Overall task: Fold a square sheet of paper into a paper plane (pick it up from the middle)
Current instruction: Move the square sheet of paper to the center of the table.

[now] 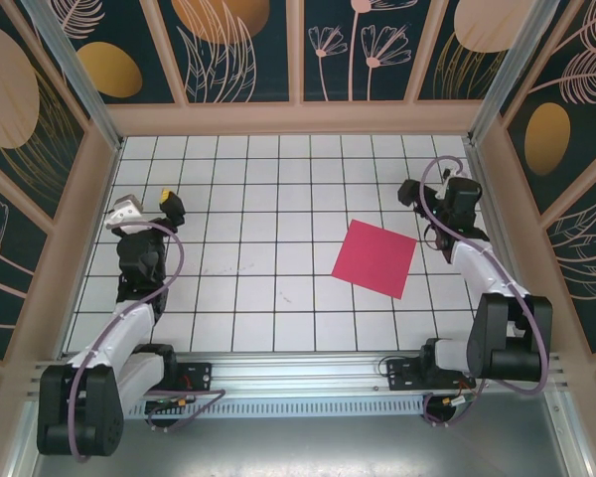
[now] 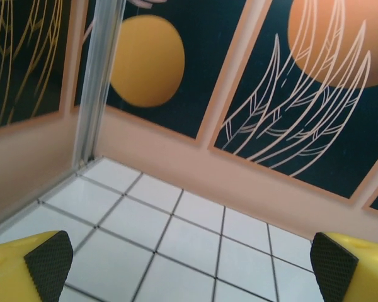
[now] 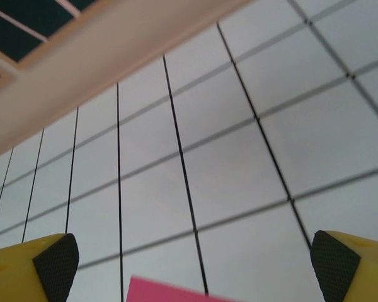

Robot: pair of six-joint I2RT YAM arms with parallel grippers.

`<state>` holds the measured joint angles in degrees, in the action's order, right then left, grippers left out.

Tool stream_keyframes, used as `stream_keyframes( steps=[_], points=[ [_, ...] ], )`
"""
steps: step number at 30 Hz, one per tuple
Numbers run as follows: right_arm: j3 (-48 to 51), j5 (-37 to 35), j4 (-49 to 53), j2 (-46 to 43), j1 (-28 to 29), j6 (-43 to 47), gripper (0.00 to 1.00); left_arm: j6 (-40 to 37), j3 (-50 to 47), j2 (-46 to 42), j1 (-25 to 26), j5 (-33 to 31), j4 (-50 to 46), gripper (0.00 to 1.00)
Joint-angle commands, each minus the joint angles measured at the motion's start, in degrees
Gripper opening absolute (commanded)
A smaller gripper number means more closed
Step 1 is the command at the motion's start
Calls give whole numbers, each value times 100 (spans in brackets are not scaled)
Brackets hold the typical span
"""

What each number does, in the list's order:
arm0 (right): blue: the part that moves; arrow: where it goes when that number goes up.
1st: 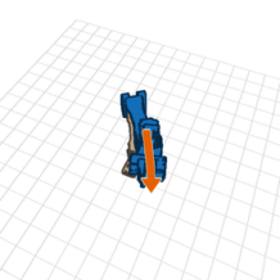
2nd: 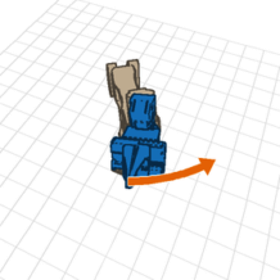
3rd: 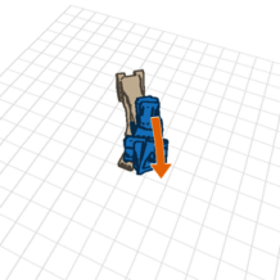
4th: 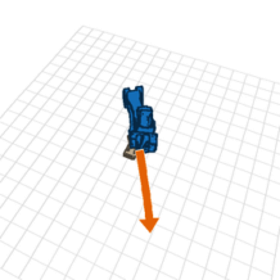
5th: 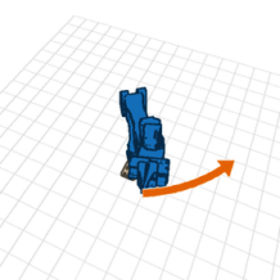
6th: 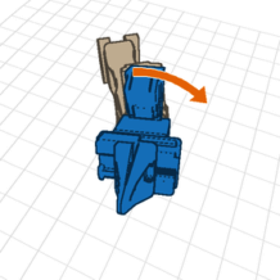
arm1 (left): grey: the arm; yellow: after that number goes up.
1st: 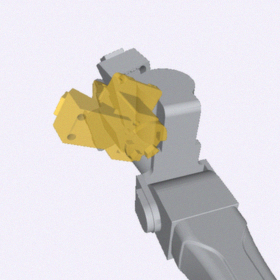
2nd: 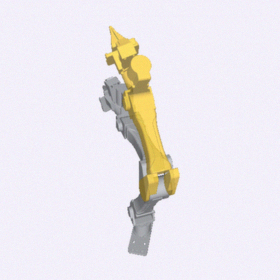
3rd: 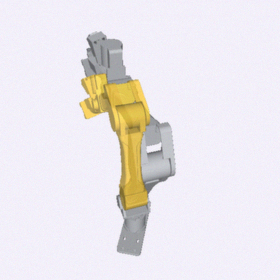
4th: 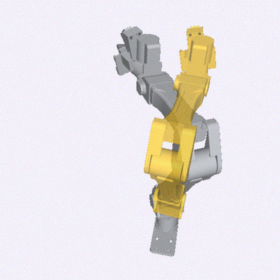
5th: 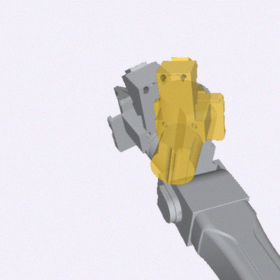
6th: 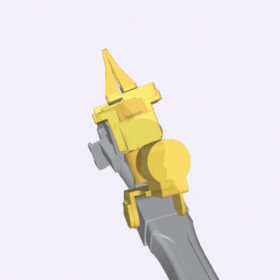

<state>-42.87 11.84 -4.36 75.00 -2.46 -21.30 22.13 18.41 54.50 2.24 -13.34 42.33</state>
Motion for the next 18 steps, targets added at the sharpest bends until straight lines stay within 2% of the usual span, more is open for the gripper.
stream_keyframes(
  steps=[1, 3, 6, 8, 12, 14, 18],
  points=[
    [50, 862, 1569, 4, 160, -498, 91, 1392, -94, -359, -39, 568, -1289, 98],
    [52, 505, 1916, -60, 515, -485, 90, 1674, -280, -425, -37, 1540, -819, 99],
    [22, -288, 2438, -116, 1167, -582, 90, 2345, -229, -128, -26, 2590, -712, 99],
    [84, -397, 2544, -101, 1477, -757, 90, 2444, -87, 173, 93, 3085, -878, 98],
    [264, -494, 2385, 95, 1846, -867, 89, 1845, 248, 551, 816, 2869, -1712, 99],
    [183, -610, 2388, 337, 1844, -790, 89, 1803, 339, 718, 1017, 2893, -1824, 99],
    [-265, -375, 2273, 912, 2017, -631, 87, 1710, 525, 988, 1254, 2849, -1931, 98]
  ],
)
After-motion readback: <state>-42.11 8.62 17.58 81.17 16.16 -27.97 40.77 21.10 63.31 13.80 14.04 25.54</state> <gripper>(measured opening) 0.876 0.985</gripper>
